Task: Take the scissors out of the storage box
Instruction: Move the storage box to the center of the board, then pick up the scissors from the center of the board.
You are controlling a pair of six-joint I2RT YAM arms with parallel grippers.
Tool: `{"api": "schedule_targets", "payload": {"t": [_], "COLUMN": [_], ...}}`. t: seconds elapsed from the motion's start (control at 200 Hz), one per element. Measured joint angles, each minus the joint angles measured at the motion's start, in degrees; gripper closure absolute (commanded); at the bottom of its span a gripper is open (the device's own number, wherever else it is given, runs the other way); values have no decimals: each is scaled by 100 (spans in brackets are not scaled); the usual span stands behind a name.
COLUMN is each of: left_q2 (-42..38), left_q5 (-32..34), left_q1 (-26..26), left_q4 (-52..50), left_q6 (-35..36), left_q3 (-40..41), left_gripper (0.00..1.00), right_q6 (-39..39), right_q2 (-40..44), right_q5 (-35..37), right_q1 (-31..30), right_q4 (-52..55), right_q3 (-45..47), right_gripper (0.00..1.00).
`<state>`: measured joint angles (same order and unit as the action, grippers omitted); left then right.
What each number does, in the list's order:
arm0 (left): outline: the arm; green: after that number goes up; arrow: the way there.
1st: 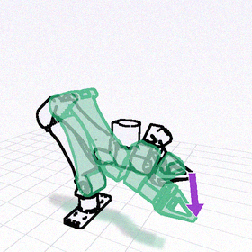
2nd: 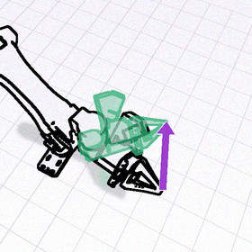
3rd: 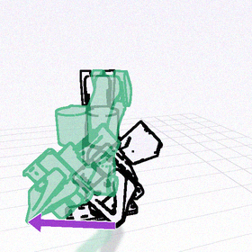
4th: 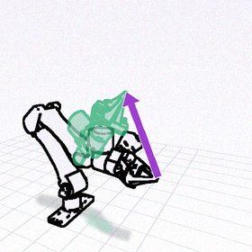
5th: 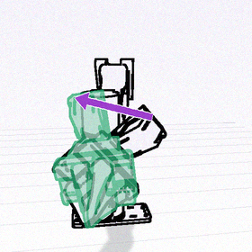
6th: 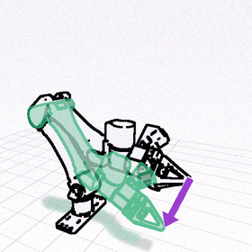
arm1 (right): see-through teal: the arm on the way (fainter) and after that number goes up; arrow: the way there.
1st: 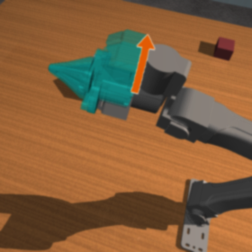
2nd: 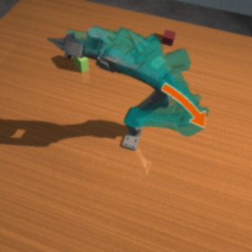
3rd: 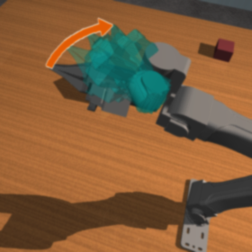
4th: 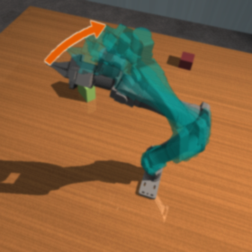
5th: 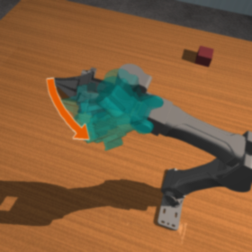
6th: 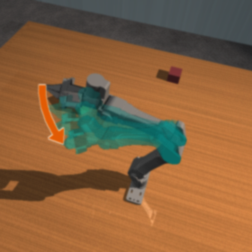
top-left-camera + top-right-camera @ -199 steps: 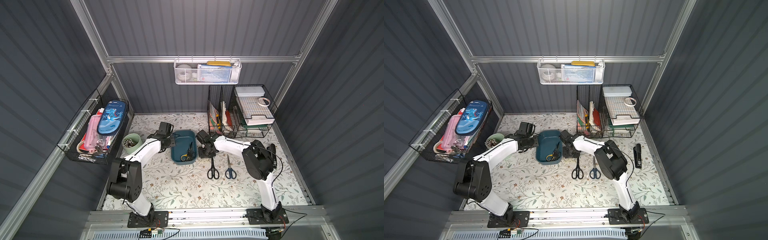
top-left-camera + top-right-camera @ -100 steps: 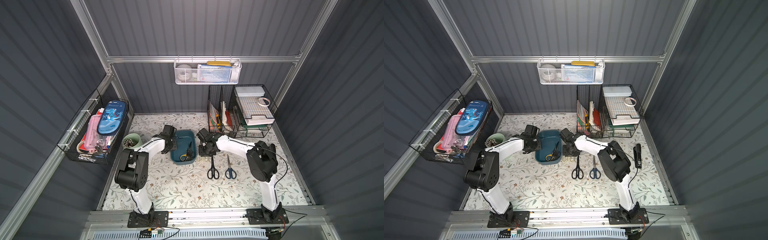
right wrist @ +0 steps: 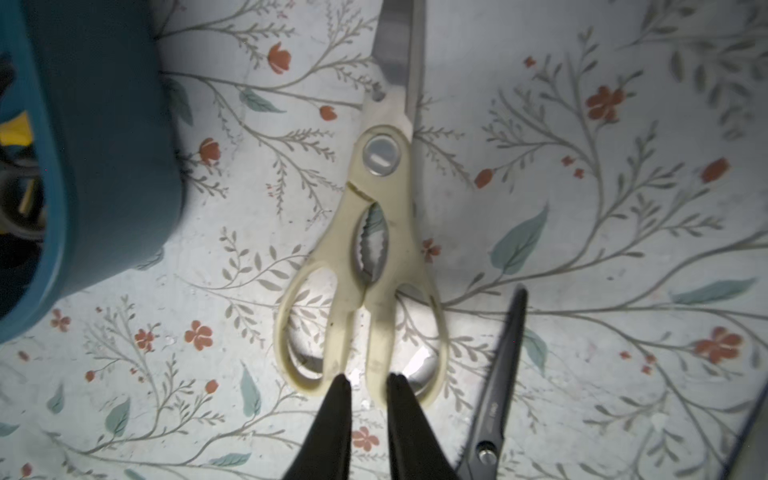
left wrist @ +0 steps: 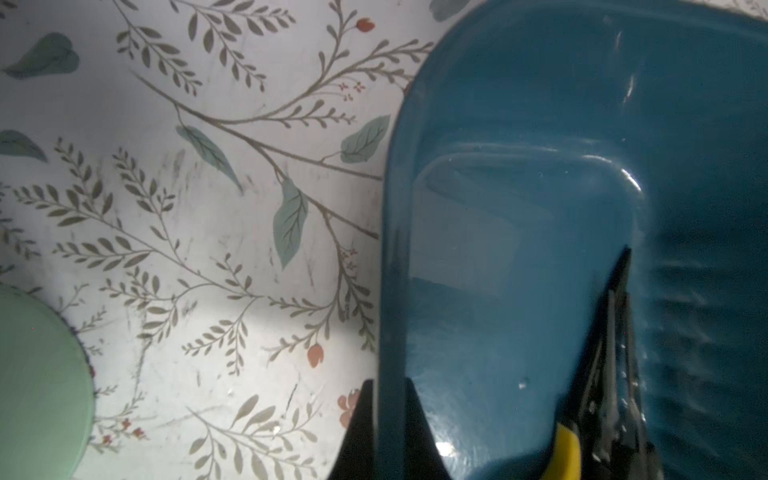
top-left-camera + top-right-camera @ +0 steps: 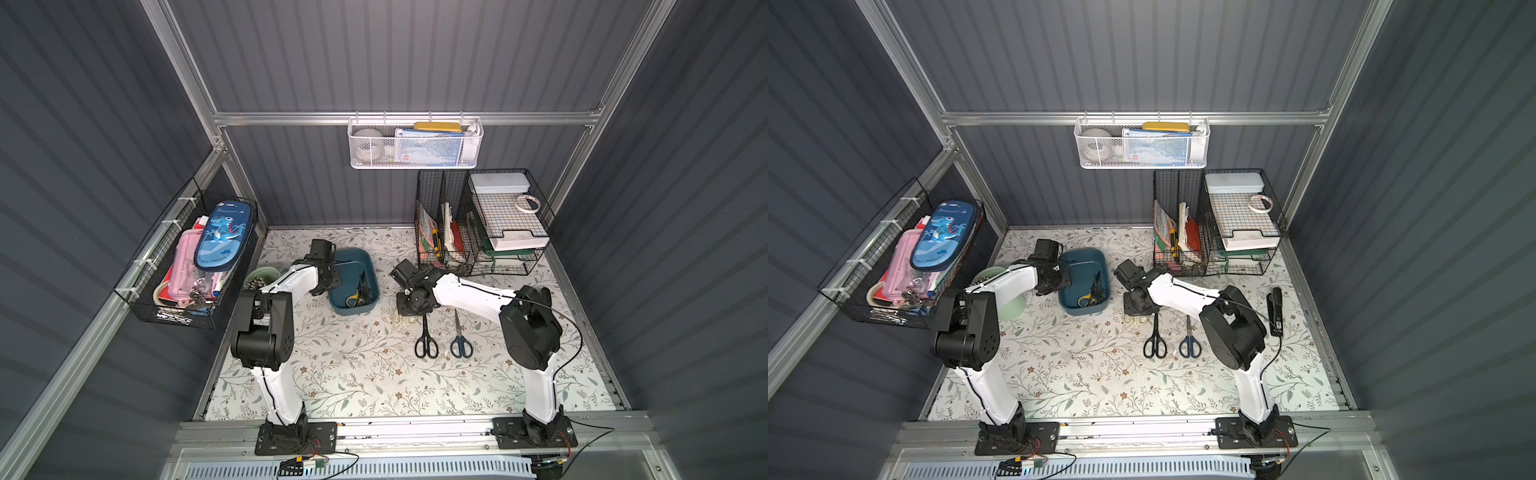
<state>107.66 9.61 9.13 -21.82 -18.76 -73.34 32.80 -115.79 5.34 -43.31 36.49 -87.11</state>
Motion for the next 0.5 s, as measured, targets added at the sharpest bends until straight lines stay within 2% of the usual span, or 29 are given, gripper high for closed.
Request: {"api": "schedule_targets", "payload": {"t": [0.065, 0.15, 0.5], "left_q2": [-2, -15, -573], "left_q5": [-4, -17, -83], "left_q1": [7, 4, 4], "left_q4": [2, 4, -55], "left_q6": [20, 24, 33], "left_q3": [-2, 0, -39], "left_gripper": [80, 76, 73], "right_q6": [-87, -245, -597], "right_q2": [0, 0, -433], "right_q5": [199, 407, 588], "right_q1": [9, 20, 81], "right_q4": [39, 85, 214], "right_q3": [0, 0, -48], "right_gripper": [74, 72, 74]}}
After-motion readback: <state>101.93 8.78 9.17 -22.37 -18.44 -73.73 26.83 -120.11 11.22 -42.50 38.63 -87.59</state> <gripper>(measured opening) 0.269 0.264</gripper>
